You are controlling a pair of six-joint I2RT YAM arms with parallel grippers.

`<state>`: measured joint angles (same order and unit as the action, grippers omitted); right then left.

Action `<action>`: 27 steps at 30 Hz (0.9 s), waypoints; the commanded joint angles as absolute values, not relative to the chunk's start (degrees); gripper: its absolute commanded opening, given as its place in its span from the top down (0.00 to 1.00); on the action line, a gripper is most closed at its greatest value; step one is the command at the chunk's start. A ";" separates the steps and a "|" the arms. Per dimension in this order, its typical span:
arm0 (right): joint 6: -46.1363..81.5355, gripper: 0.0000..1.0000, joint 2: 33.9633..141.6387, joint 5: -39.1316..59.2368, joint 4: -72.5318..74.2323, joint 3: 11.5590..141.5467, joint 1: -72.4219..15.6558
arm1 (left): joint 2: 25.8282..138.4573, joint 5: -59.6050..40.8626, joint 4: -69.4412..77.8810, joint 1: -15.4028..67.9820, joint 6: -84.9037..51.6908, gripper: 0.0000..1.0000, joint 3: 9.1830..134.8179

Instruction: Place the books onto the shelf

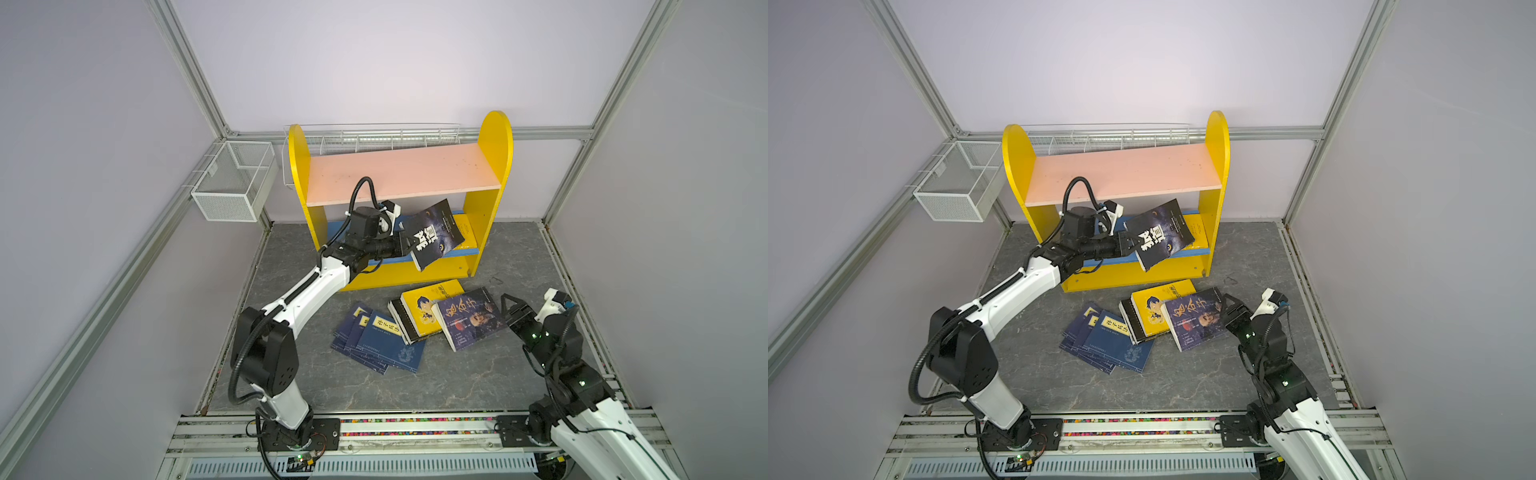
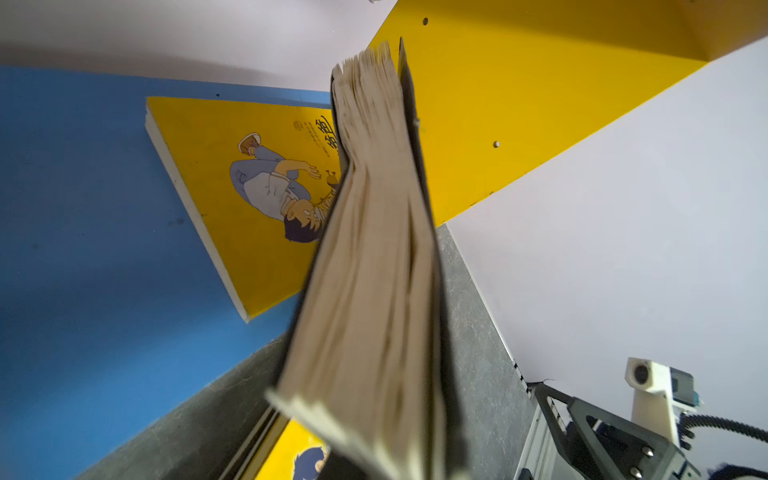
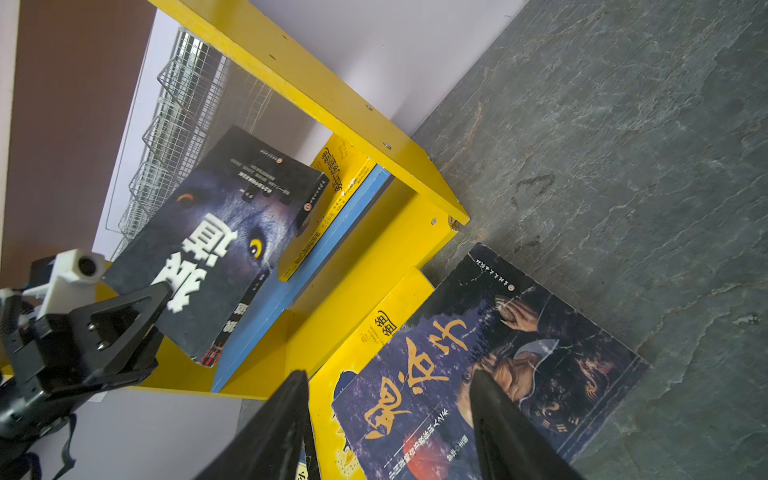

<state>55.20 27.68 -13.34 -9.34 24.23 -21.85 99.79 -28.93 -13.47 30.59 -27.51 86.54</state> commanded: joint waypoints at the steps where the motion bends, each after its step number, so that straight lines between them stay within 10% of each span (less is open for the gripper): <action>1: 54.05 0.35 26.91 -12.77 -10.25 25.30 -21.75 | 103.37 -32.16 -17.23 29.63 -22.75 1.00 93.77; 14: 54.01 0.35 27.03 -13.05 -10.61 24.96 -21.79 | 119.91 -29.26 -37.69 29.44 -15.02 1.00 119.39; 27: 48.04 0.35 32.69 -2.69 -4.71 27.59 -21.78 | 114.46 -28.23 -19.74 29.50 -24.35 1.00 106.62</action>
<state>51.46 30.39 -8.49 -9.54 25.28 -21.85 117.34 -28.53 -25.65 31.94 -19.84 109.43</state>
